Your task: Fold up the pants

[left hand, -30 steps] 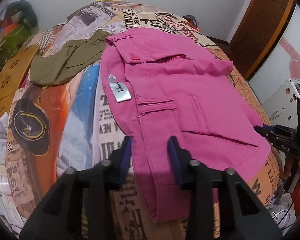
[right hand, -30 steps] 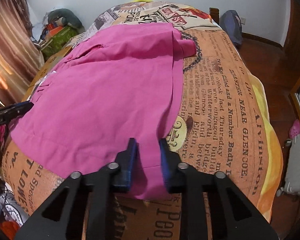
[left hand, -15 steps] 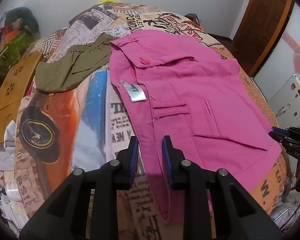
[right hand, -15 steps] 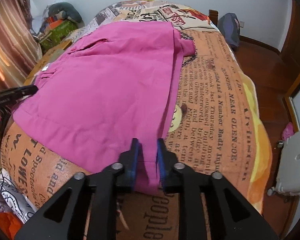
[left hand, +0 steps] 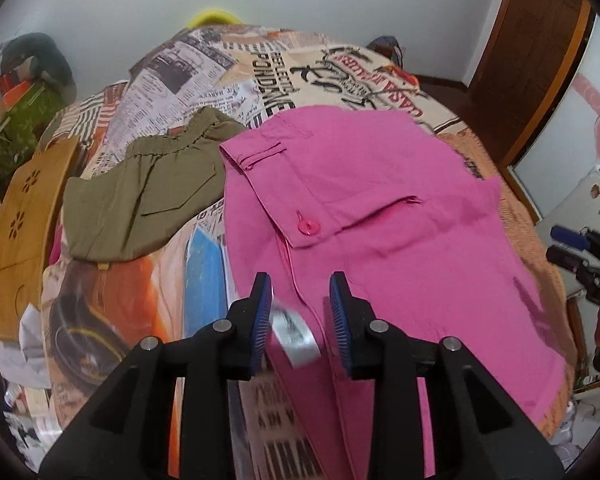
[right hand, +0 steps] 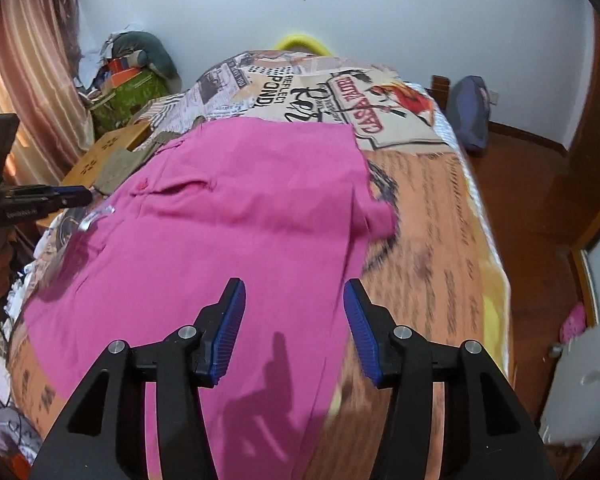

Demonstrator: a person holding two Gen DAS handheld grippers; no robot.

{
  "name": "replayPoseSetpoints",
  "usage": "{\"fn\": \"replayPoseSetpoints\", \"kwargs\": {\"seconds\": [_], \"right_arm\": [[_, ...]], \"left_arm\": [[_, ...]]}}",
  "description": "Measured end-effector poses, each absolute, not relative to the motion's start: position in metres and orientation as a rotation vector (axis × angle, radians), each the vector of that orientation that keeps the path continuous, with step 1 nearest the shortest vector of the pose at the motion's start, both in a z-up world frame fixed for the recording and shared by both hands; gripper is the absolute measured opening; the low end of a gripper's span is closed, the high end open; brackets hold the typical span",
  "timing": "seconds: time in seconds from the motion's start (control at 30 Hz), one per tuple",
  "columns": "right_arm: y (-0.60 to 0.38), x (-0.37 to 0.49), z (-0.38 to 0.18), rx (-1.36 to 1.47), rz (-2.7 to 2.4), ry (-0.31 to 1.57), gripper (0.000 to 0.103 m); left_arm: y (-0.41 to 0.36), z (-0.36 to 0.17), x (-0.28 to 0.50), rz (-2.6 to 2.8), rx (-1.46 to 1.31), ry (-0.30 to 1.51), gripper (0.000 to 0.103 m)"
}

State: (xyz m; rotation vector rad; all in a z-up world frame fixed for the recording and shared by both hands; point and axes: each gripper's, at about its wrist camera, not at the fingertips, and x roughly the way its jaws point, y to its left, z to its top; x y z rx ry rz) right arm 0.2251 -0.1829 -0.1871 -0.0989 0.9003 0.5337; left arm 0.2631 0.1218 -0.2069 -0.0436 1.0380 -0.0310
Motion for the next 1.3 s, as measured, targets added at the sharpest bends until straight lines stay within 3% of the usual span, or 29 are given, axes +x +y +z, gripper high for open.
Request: {"fn": "replayPoseSetpoints", "kwargs": {"seconds": [0.2,0.3,0.37,0.4,0.43,0.53,0.63,0.8,0.9,1.0,1.07,1.13,1.3], "right_arm": [[-0.177,0.270,-0.219,-0.070,0.530,0.949,0.047],[-0.178,0.286,-0.238,-0.021,0.530,0.989,0.047],[-0.177,0.292,-0.250,0.005,0.552,1.019,0.038],[-0.175,0.290,-0.254,0.004,0.566,1.035,0.025],[-0.174,0.289,-0.256,-0.002,0.572,1.034,0.019],[-0.169,0.282,-0.255,-0.043,0.581,0.990,0.010],[-0.167,0.277,-0.251,-0.099,0.562,0.952,0.008],[-0.173,0.272,-0.255,-0.137,0.536,0.971,0.007],[-0.176,0.274,-0.251,-0.133,0.540,0.999,0.008],[-0.181,0.271,-0.240,-0.127,0.539,1.021,0.022],[-0.186,0.268,-0.228,-0.121,0.540,0.998,0.034],[-0.189,0.266,-0.215,-0.124,0.532,0.946,0.041],[-0.190,0.277,-0.191,-0.125,0.497,0.844,0.045]], "left_arm": [[0.129,-0.236,0.293,-0.072,-0.108,1.112,0.031],[0.127,-0.249,0.300,-0.087,-0.097,1.130,0.038],[0.123,-0.251,0.300,-0.095,-0.063,1.114,0.038],[0.121,-0.251,0.301,-0.100,-0.050,1.110,0.038],[0.120,-0.251,0.301,-0.106,-0.042,1.104,0.038],[0.116,-0.252,0.304,-0.116,-0.035,1.095,0.031],[0.112,-0.253,0.309,-0.099,-0.037,1.094,0.021],[0.105,-0.256,0.309,-0.053,0.036,1.059,0.021],[0.107,-0.252,0.308,-0.041,0.040,1.066,0.021],[0.111,-0.236,0.303,-0.030,0.057,1.043,0.022],[0.114,-0.224,0.300,-0.027,0.064,1.016,0.033],[0.120,-0.211,0.299,-0.008,0.062,0.974,0.056],[0.139,-0.196,0.315,0.019,-0.013,0.941,0.058]]}}
